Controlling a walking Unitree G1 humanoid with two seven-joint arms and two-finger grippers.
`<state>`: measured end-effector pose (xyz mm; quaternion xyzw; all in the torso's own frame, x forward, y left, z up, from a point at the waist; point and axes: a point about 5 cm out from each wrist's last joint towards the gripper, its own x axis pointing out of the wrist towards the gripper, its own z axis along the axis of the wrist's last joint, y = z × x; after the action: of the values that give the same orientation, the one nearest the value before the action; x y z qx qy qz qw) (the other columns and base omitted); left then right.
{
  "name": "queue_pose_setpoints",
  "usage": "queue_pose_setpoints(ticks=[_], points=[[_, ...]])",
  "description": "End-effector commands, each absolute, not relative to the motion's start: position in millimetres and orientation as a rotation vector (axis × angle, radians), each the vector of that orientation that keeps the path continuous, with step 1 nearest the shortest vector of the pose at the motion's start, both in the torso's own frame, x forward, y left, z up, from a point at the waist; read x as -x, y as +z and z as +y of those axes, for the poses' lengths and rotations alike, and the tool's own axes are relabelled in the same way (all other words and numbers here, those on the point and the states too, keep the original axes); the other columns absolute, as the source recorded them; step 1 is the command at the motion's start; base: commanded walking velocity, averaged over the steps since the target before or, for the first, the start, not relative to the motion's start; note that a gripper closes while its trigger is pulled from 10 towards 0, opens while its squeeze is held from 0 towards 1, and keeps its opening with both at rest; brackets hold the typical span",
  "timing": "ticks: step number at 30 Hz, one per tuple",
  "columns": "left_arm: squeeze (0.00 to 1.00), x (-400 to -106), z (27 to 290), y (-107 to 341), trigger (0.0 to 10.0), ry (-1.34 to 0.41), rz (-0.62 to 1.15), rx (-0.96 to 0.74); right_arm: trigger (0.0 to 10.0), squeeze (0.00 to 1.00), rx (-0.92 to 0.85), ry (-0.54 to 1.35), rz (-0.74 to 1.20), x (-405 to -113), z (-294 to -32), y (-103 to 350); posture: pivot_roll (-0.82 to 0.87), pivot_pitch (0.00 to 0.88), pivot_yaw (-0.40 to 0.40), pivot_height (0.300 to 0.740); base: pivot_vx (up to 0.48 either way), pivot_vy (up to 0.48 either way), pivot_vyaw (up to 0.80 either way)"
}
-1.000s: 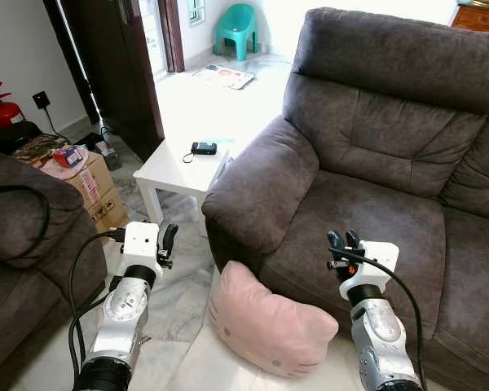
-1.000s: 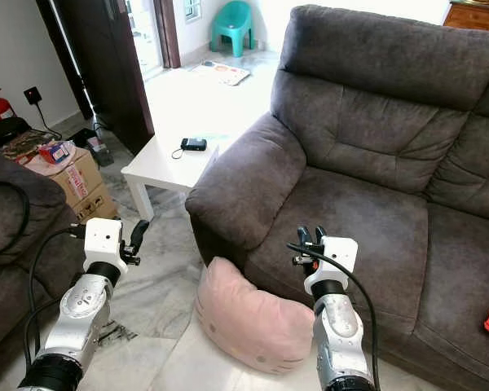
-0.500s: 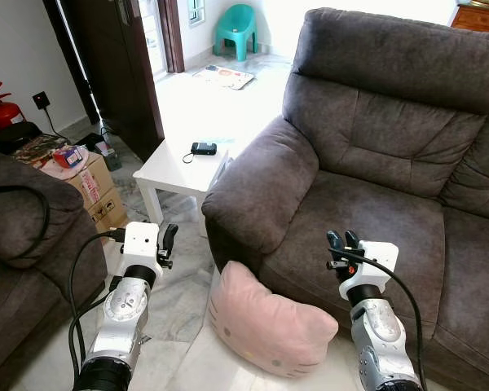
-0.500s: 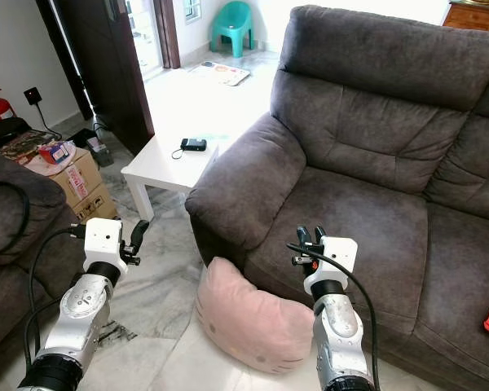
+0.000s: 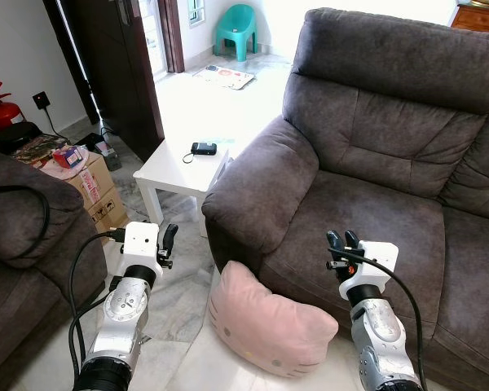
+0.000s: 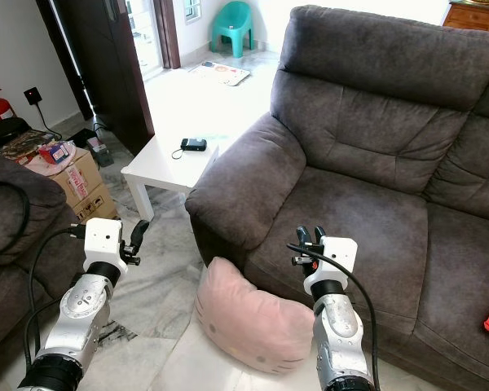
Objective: Move the pillow to the sofa from floor
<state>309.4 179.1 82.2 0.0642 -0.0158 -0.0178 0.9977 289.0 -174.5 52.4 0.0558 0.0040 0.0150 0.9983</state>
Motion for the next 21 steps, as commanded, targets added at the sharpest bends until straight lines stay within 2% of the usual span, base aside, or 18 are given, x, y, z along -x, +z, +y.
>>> queue_pose_setpoints(ticks=[1, 3, 6, 16, 21], points=[[0.0, -310.3, 180.4, 81.1, 10.0, -0.026, -0.017, -0.106, 10.0, 0.0, -0.121, 0.016, 0.0, -290.8, -176.1, 54.8, 0.04, 0.0, -0.033, 0.74, 0.0, 0.0, 0.0], [0.0, -310.4, 180.7, 81.3, 10.0, -0.025, -0.016, -0.107, 10.0, 0.0, -0.126, 0.023, 0.018, -291.5, -175.0, 53.3, 0.04, 0.0, -0.032, 0.74, 0.0, 0.137, 0.0], [0.0, -310.3, 180.8, 81.2, 10.0, -0.024, -0.014, -0.108, 10.0, 0.0, -0.129, 0.019, 0.02, -292.0, -175.0, 52.9, 0.04, 0.0, -0.032, 0.74, 0.0, 0.308, -0.67], [0.0, -310.7, 181.2, 81.3, 10.0, -0.024, -0.013, -0.108, 10.0, 0.0, -0.128, 0.028, 0.005, -291.6, -174.1, 54.6, 0.04, 0.0, -0.033, 0.74, 0.0, 0.377, 0.0], [0.0, -311.0, 181.6, 81.6, 10.0, -0.021, -0.013, -0.107, 10.0, 0.0, -0.128, 0.027, 0.007, -292.1, -174.2, 54.5, 0.04, 0.0, -0.033, 0.74, 0.0, 0.352, -0.73]])
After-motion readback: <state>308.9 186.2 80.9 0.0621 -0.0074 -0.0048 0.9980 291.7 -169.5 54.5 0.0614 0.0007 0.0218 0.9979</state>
